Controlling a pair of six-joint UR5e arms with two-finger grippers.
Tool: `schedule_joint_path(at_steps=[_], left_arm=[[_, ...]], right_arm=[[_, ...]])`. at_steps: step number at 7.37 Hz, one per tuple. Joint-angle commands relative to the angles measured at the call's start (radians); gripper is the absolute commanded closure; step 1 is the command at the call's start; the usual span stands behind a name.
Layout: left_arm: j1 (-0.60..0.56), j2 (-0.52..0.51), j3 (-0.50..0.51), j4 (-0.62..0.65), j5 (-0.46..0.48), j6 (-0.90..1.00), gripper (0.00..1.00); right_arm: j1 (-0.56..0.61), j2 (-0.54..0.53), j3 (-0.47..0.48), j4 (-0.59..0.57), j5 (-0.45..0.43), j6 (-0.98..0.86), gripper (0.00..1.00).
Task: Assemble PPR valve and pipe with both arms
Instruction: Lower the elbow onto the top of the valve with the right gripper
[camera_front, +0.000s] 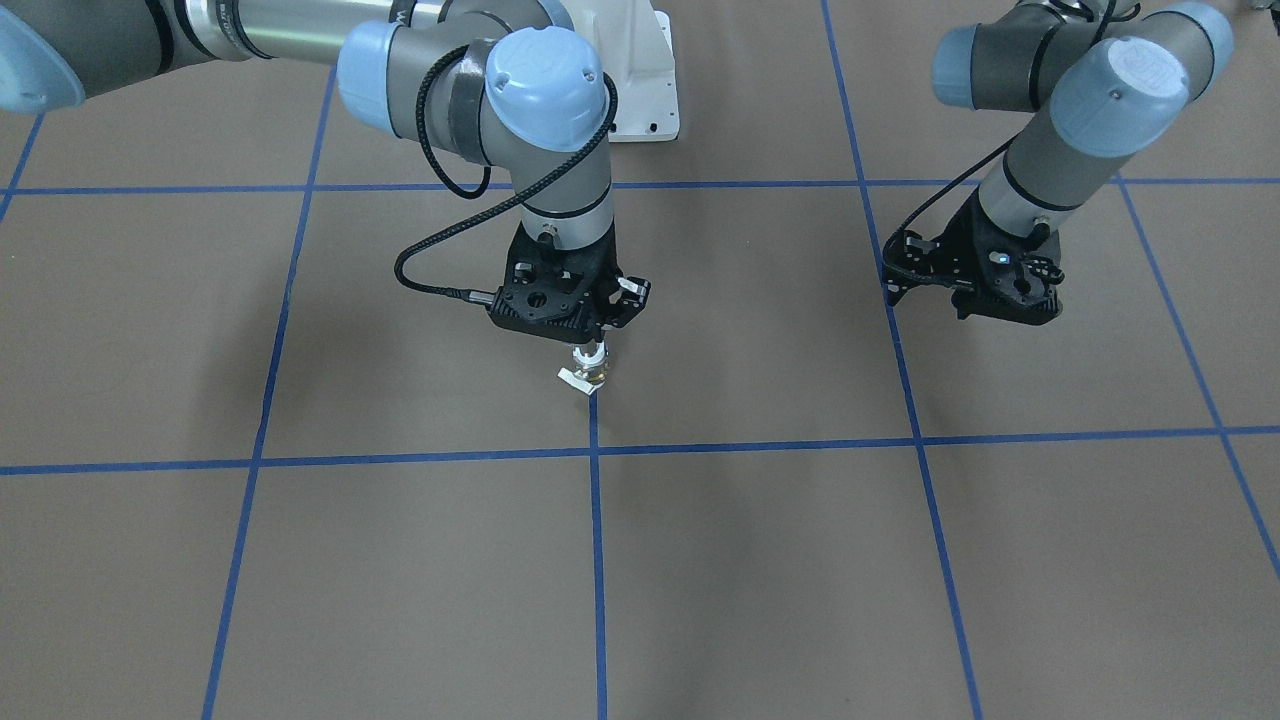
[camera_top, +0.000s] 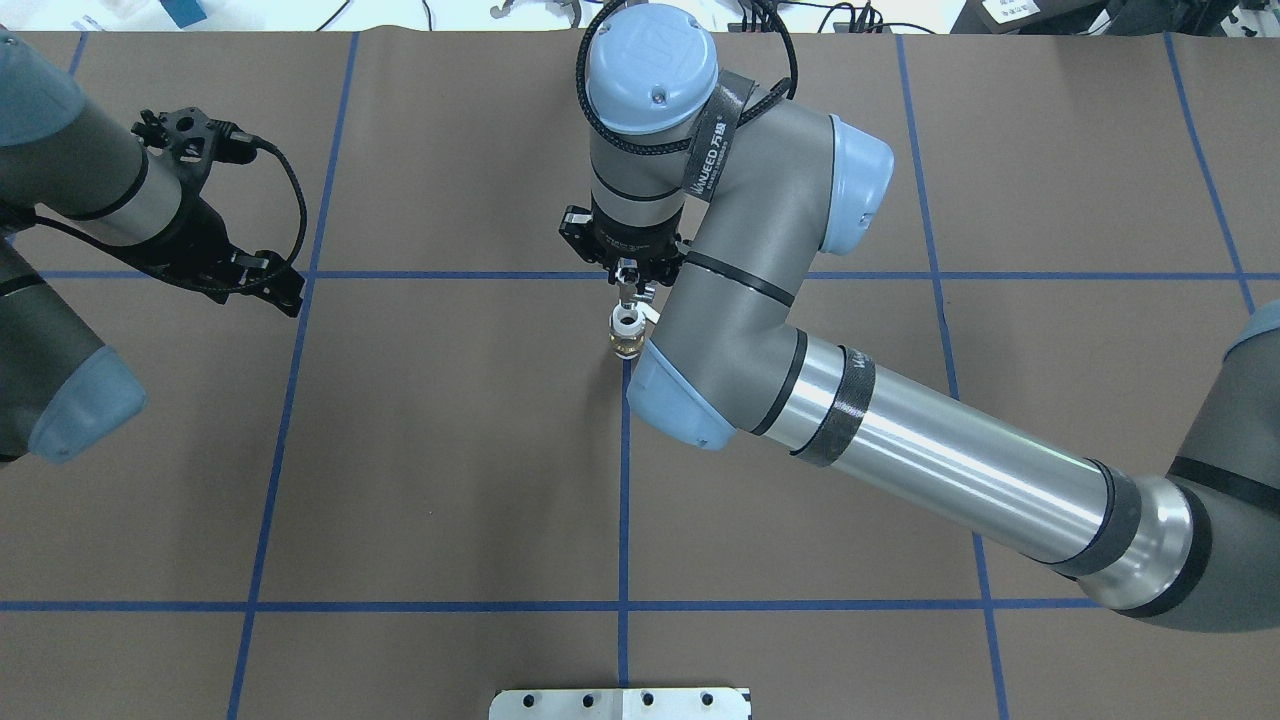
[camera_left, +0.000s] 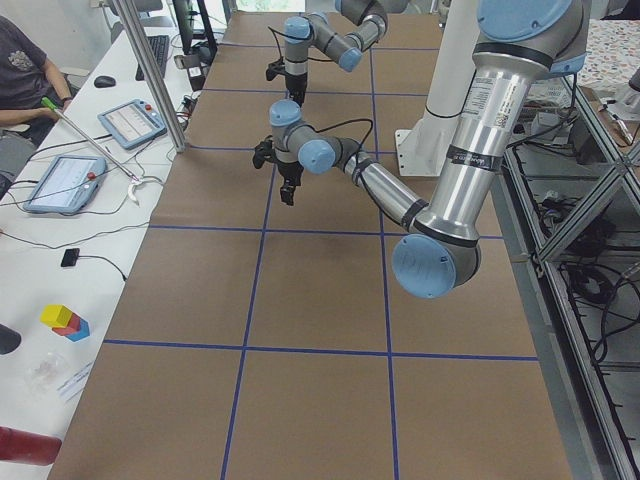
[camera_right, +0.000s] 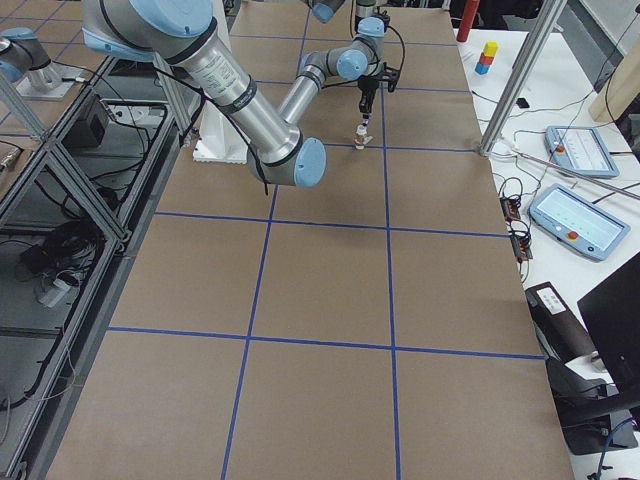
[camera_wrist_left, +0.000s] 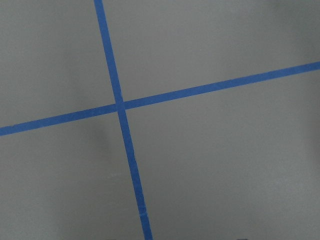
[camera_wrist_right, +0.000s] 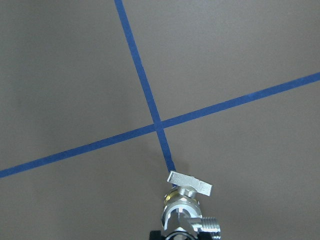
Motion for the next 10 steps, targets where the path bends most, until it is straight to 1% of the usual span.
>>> schedule_joint_path(at_steps=[1, 10], left_arm=[[0.000, -0.001, 0.001, 0.000, 0.000, 0.000, 0.16], [0.002, -0.006, 0.003, 0.000, -0.001, -0.002, 0.16]], right_arm=[[0.000, -0.006, 0.002, -0.001, 0.001, 0.000, 1.00], [-0.008, -0.016, 0.021, 0.001, -0.001, 0.003, 1.00]])
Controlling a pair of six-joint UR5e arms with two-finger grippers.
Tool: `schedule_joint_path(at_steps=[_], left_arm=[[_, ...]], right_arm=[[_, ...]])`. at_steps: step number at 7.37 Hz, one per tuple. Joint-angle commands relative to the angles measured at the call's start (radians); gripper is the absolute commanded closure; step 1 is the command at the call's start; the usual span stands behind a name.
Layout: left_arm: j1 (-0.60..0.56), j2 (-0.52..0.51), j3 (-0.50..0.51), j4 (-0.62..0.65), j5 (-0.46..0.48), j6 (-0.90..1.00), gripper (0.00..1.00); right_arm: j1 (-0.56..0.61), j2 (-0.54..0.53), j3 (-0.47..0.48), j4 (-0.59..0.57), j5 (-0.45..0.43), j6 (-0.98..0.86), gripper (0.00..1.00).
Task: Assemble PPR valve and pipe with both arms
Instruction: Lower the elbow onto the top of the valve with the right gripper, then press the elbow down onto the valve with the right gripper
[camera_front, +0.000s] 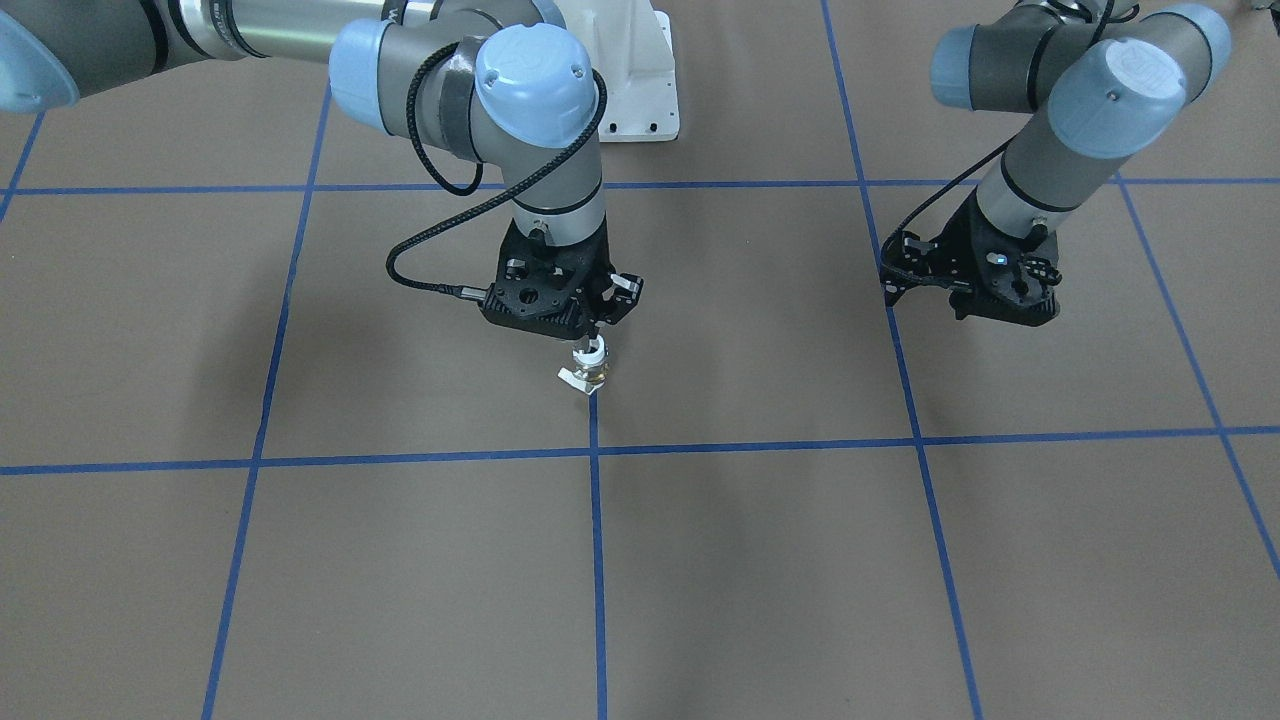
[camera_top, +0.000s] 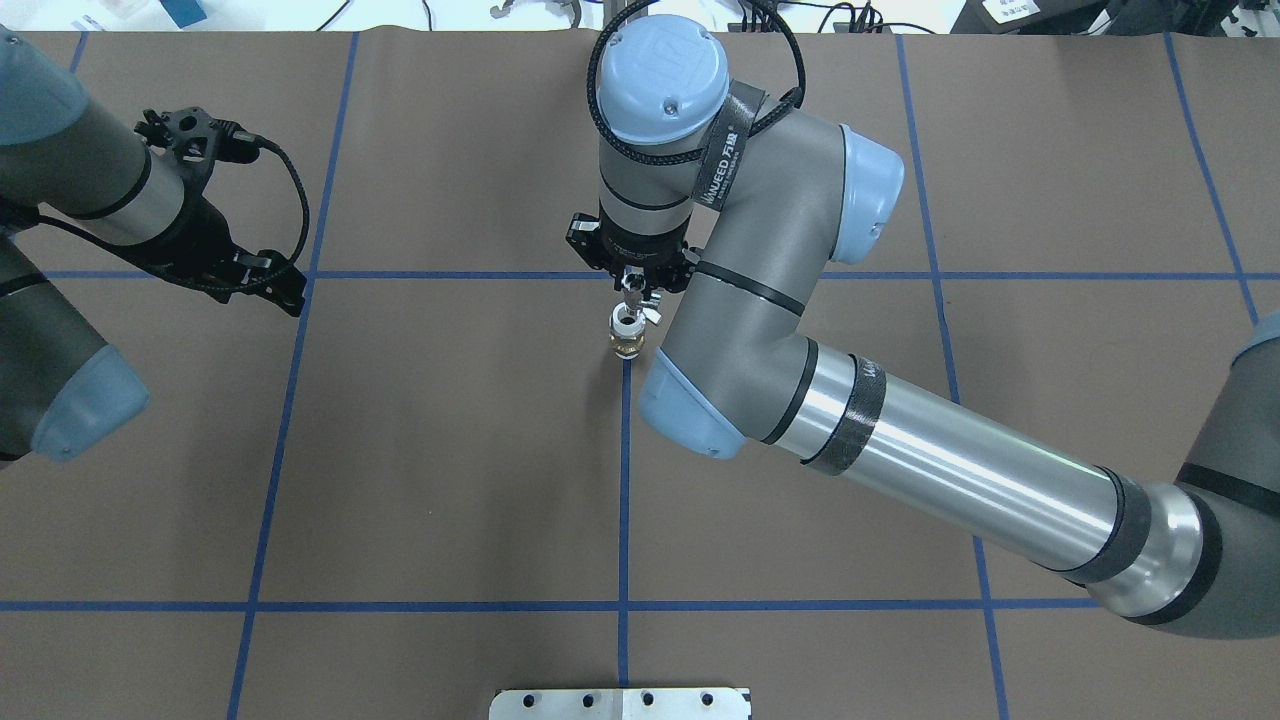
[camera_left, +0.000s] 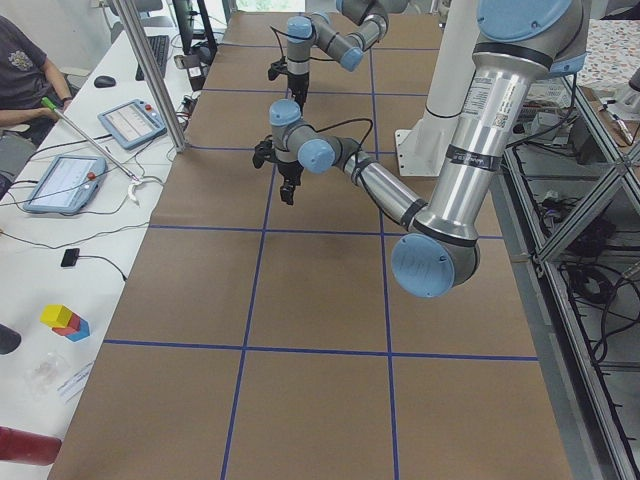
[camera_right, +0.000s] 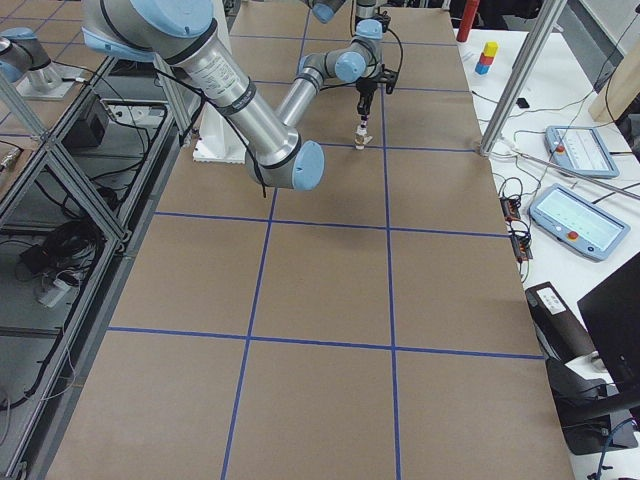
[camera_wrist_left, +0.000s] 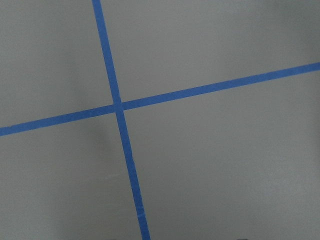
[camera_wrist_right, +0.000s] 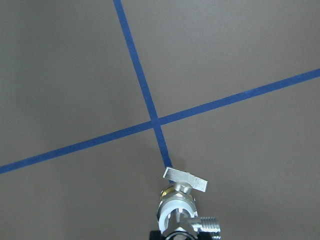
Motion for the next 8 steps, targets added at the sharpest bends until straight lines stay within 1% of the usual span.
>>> schedule_joint_path(at_steps=[1, 8], left_arm=[[0.000, -0.001, 0.000, 0.000, 0.001, 0.000, 0.16], [0.000, -0.001, -0.002, 0.000, 0.000, -0.002, 0.16]], right_arm=[[-0.005, 0.003, 0.000, 0.002, 0.000, 0.006, 1.00], [-0.016, 0.003, -0.008, 0.005, -0.002, 0.012, 1.00]])
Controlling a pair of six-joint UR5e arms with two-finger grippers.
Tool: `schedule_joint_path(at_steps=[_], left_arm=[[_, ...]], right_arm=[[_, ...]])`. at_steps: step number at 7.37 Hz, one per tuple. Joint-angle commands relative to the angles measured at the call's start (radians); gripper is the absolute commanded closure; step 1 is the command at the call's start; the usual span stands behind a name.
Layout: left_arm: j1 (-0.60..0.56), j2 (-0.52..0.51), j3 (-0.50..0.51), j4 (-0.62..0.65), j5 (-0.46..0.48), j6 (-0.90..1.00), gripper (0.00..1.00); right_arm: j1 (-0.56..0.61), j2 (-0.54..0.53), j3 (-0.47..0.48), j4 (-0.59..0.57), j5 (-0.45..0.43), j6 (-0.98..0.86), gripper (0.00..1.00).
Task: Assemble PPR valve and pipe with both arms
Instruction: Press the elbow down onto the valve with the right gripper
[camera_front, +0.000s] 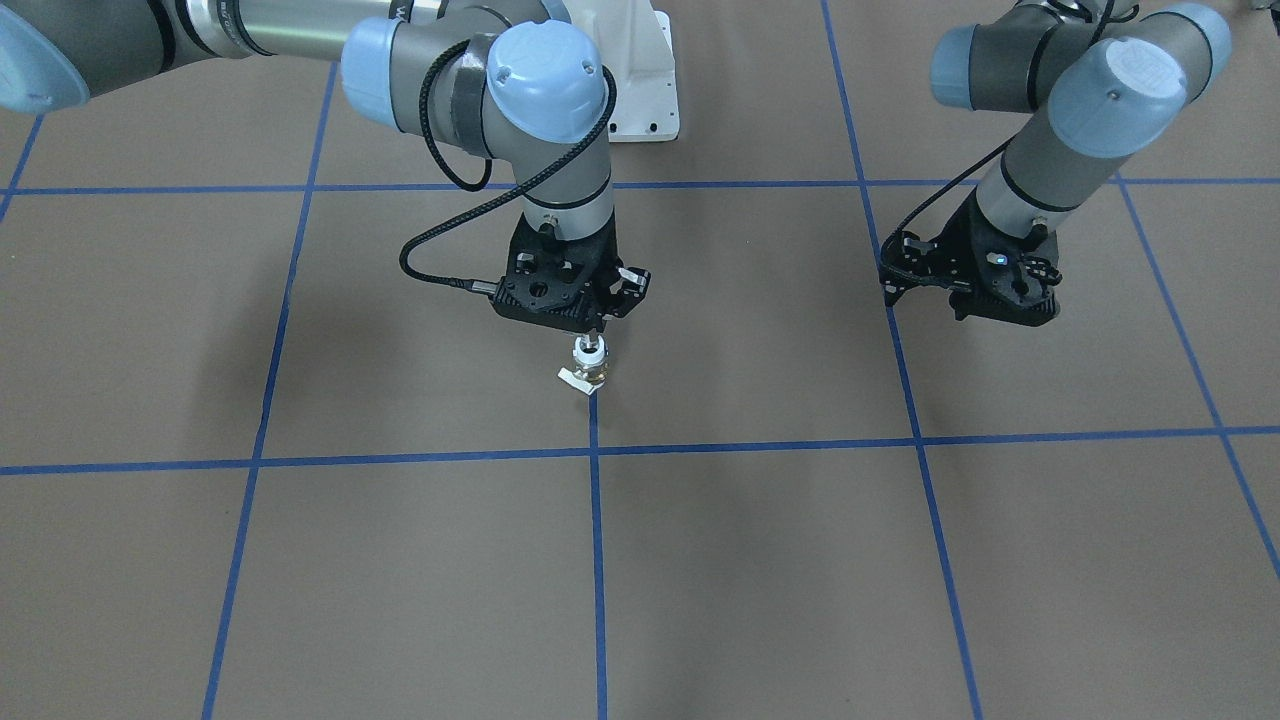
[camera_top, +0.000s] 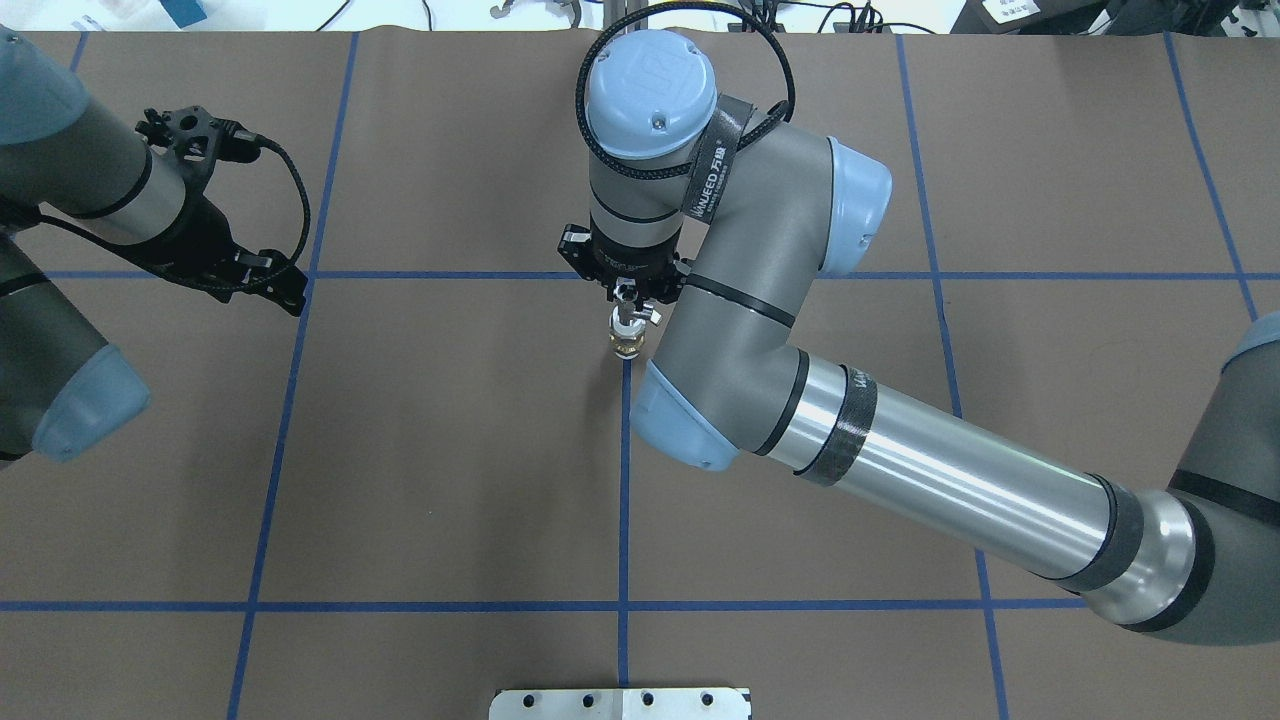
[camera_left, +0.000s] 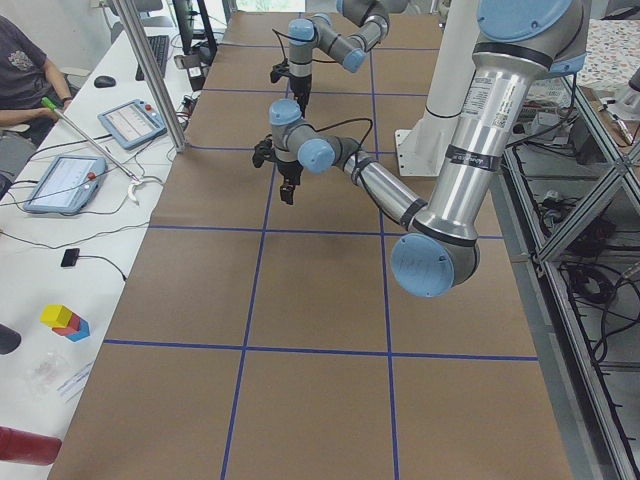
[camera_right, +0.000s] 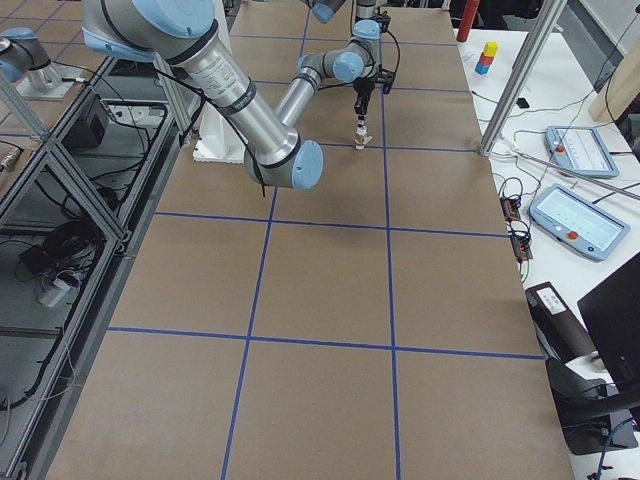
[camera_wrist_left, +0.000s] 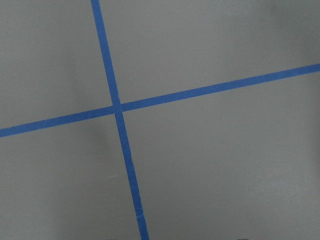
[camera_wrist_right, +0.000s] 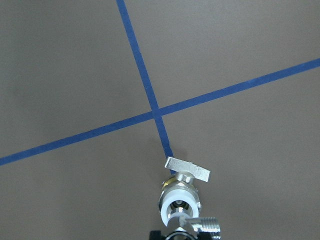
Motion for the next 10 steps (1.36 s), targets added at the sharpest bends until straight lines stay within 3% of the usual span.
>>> schedule_joint_path(at_steps=[1, 10], left_arm=[[0.000, 0.000, 0.000, 0.000, 0.001, 0.000, 0.16], [0.000, 0.000, 0.005, 0.000, 0.000, 0.000, 0.15]], right_arm=[[-0.002, 0.000, -0.003, 0.001, -0.002, 0.000, 1.00], [-0.004, 0.001, -0.029, 0.007, -0.005, -0.009, 1.00]])
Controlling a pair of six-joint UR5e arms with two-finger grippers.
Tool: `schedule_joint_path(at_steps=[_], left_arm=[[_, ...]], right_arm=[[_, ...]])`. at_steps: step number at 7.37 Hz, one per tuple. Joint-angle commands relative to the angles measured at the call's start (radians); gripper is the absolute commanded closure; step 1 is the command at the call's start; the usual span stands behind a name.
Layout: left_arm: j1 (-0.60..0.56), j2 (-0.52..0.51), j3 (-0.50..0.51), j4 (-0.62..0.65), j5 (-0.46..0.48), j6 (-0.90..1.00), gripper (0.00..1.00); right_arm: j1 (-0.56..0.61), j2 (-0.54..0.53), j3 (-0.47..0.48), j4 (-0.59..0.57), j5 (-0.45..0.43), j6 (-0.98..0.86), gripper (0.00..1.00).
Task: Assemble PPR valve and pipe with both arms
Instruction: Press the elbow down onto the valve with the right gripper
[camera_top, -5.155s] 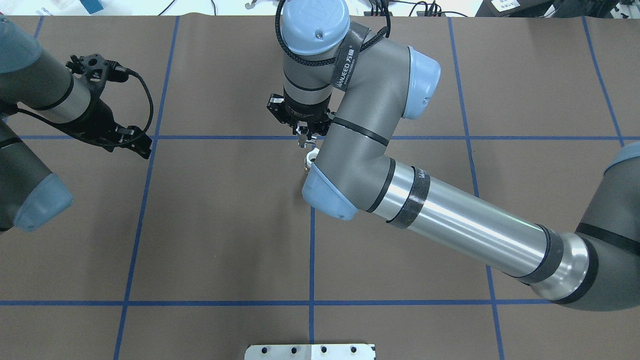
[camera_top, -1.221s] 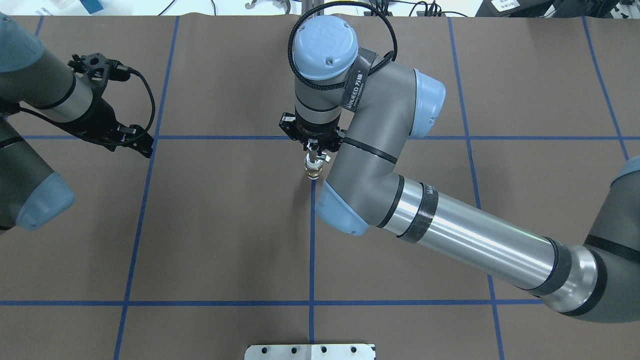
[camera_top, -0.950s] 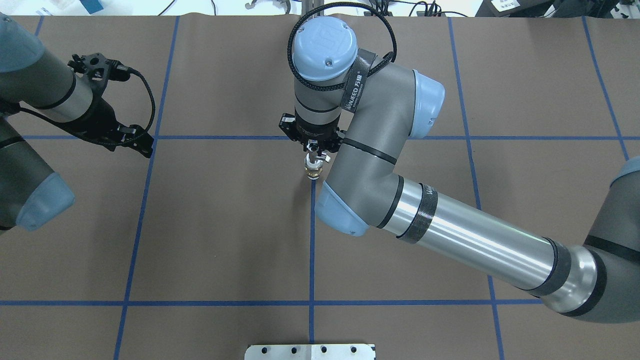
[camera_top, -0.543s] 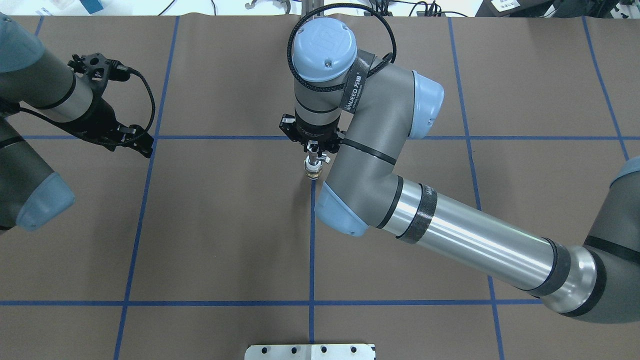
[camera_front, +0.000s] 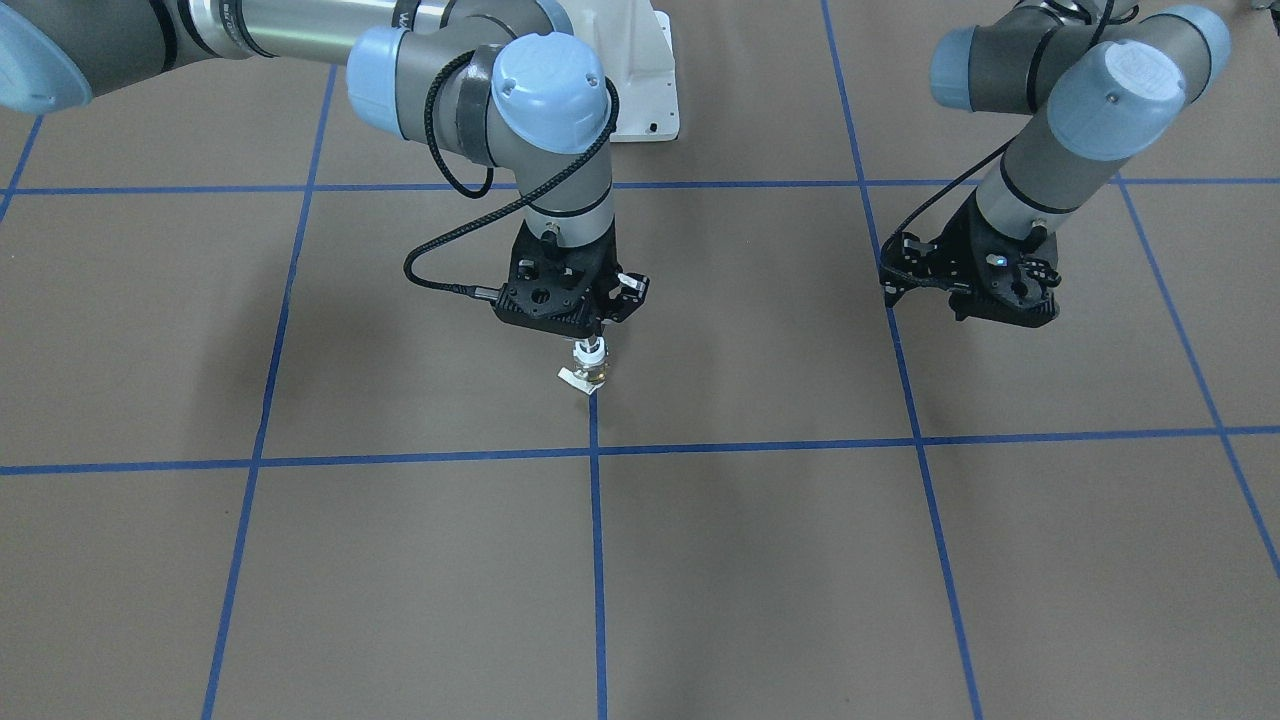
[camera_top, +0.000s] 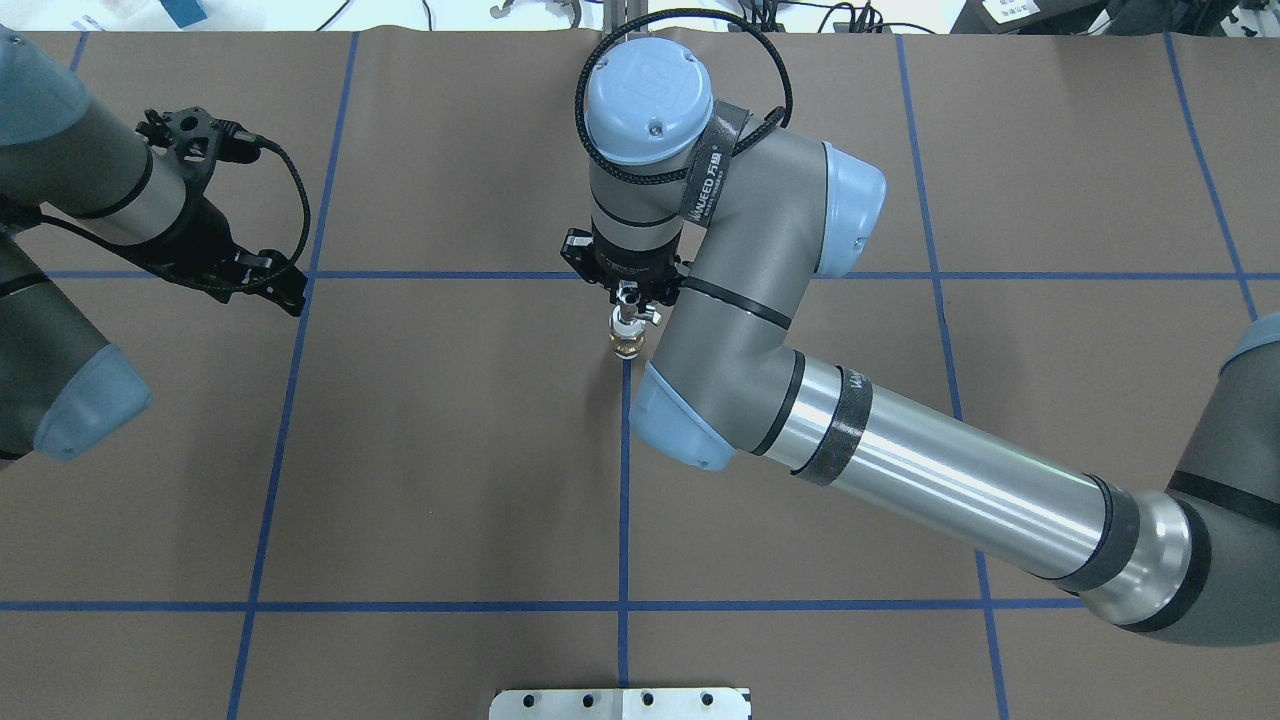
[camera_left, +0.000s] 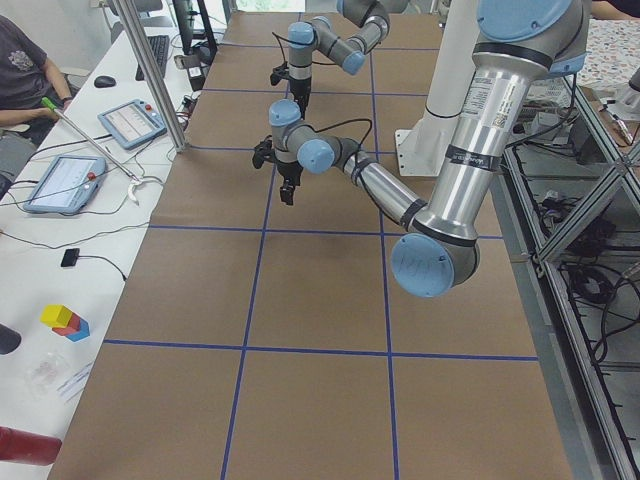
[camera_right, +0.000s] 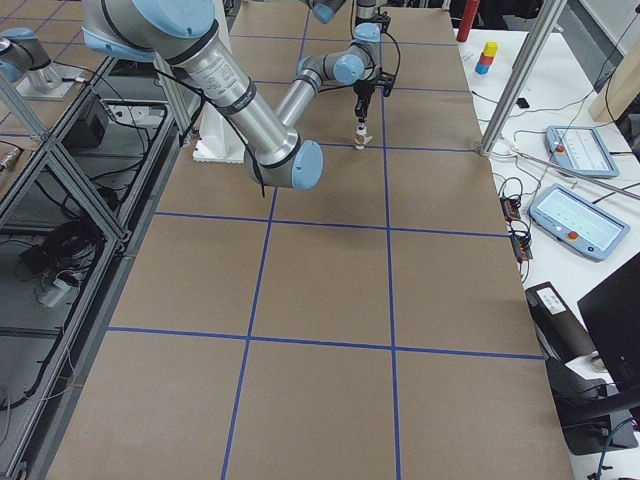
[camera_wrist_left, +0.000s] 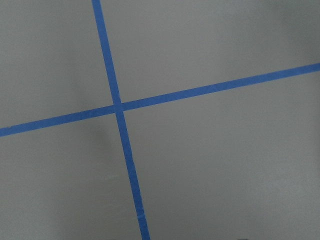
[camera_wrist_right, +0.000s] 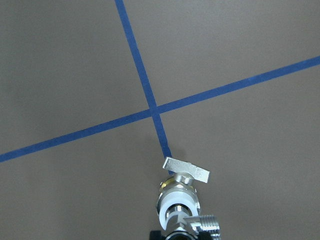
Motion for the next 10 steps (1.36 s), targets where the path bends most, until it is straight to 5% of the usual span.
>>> schedule_joint_path(at_steps=[1, 7, 8, 9, 10], left_arm=[[0.000, 0.000, 0.000, 0.000, -0.001, 0.000, 0.15], [0.000, 0.000, 0.000, 0.000, -0.001, 0.000, 0.15], [0.000, 0.000, 0.000, 0.000, -0.001, 0.000, 0.15], [0.000, 0.000, 0.000, 0.000, -0.001, 0.000, 0.15], [0.000, 0.000, 0.000, 0.000, -0.001, -0.002, 0.15]], right_arm=[[-0.001, 0.003, -0.007, 0.001, 0.000, 0.002, 1.00], [-0.017, 0.006, -0.013, 0.004, -0.029, 0.003, 1.00], [-0.017, 0.000, -0.013, 0.004, -0.029, -0.001, 0.36], [-0.017, 0.003, -0.013, 0.004, -0.029, 0.003, 0.01], [-0.017, 0.003, -0.013, 0.004, -0.029, 0.005, 0.01]])
